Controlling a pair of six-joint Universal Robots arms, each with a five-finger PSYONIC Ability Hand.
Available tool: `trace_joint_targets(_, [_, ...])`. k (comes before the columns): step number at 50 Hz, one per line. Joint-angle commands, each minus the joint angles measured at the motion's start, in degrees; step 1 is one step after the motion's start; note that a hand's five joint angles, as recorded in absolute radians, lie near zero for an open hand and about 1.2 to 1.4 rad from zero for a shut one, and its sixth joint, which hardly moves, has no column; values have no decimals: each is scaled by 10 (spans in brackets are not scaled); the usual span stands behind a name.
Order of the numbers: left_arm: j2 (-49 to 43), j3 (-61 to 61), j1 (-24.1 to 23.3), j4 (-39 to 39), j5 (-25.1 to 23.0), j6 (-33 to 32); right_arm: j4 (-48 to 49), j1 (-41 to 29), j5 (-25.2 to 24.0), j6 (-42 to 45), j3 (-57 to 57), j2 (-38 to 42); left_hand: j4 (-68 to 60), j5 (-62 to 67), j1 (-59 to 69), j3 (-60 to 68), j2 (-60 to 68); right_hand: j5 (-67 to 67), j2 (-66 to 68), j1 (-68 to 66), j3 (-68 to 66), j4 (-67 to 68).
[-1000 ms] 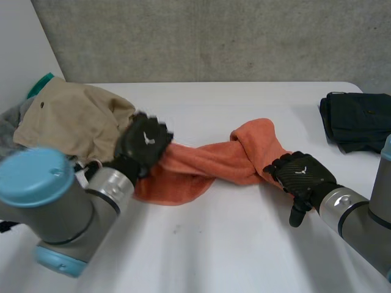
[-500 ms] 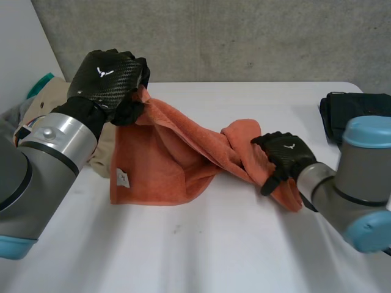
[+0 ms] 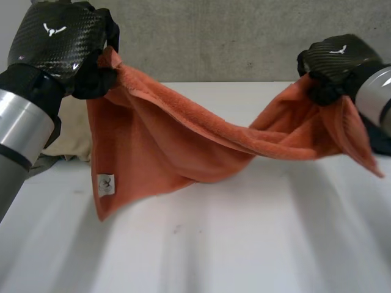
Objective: Fold the laundry.
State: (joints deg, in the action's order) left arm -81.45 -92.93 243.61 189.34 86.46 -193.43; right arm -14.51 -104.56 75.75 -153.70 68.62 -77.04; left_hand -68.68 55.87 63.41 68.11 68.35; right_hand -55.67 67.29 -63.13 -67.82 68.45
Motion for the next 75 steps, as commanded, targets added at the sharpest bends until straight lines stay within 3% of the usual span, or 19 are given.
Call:
trace_joint_targets(1, [4, -48, -2, -3, -4, 1, -37, 34, -29, -31, -75, 108, -113, 141, 166, 119, 116, -143, 127, -169, -122, 115])
trace_joint_targets(7, [-30, -77, -6, 1, -4, 0, 24, 34, -8, -41, -154, 266, -113, 141, 166, 119, 116, -107, 91, -133, -86, 79])
trace_joint_targets(9, [-63, -71, -8, 0, -2, 2, 54, 31, 9, -38, -167, 297, -113, 141, 166, 119, 116, 152, -168, 127, 174, -180])
trace_joint_targets(11, [-77, -67, -9, 1, -2, 1, 102, 31, 34, -36, -173, 326, -113, 141, 166, 119, 116, 557, -573, 531, 578, -585])
trace_joint_targets(16, [-97, -41, -10, 0, 0, 3, 169, 30, 65, -25, -148, 306, -113, 141, 166, 119, 116, 557, -573, 531, 578, -585])
trace_joint_targets(21, [-95, -26, -9, 0, 0, 2, 173, 30, 64, -25, -65, 195, -113, 141, 166, 119, 116, 557, -573, 531, 578, -585])
trace_joint_targets(28, [-85, -4, -12, -4, 2, 3, 74, 34, 62, -31, 73, 80, -113, 141, 166, 119, 116, 557, -573, 531, 578, -585])
trace_joint_targets(32, [-77, 19, -29, -5, 4, 3, 17, 25, 40, -84, 163, 62, -113, 141, 166, 119, 116, 557, -573, 531, 578, -585])
trace_joint_targets(37, [-72, 42, -47, -5, 5, 5, 100, -16, 6, -169, 242, 59, -113, 141, 166, 119, 116, 557, -573, 531, 578, -585])
trace_joint_targets(41, [-65, 56, -59, -5, 7, 14, 196, -38, 6, -198, 264, 78, -113, 141, 166, 119, 116, 482, -498, 457, 503, -510])
trace_joint_targets(45, [-56, 61, -60, -5, 17, 24, 273, -46, 29, -199, 243, 161, -113, 141, 166, 119, 116, 368, -384, 342, 389, -396])
trace_joint_targets(49, [-54, 58, -58, -5, 28, 27, 292, -49, 92, -182, 193, 208, -113, 141, 166, 119, 116, 104, -120, 79, 126, -132])
trace_joint_targets(50, [-54, 57, -57, -5, 29, 28, 288, -46, 116, -159, 178, 209, -113, 141, 166, 119, 116, -98, 82, -123, -77, 70])
trace_joint_targets(51, [-53, 53, -55, -5, 32, 27, 287, -43, 123, -148, 174, 208, -113, 141, 166, 119, 116, -143, 127, -168, -121, 115])
trace_joint_targets(55, [-50, 44, -48, -5, 35, 26, 282, -42, 130, -72, 177, 195, -113, 141, 166, 119, 116, -143, 127, -169, -122, 115])
trace_joint_targets(59, [-48, 28, -24, -6, 31, 22, 232, -37, 118, 30, 188, 83, -113, 141, 166, 119, 116, -143, 127, -169, -122, 115])
trace_joint_targets(64, [-54, -2, 21, -13, 25, 20, 44, -25, 63, 119, 151, -41, -113, 141, 166, 119, 116, -143, 127, -169, -122, 115])
trace_joint_targets(71, [-122, -49, 33, -35, 23, 12, -192, 29, 29, 196, 73, -50, -113, 141, 166, 119, 116, -143, 127, -169, -122, 115])
trace_joint_targets(75, [-181, -50, 34, -30, 22, -22, -222, 60, 33, 243, 69, -35, -113, 141, 166, 119, 116, -143, 127, -169, -122, 115])
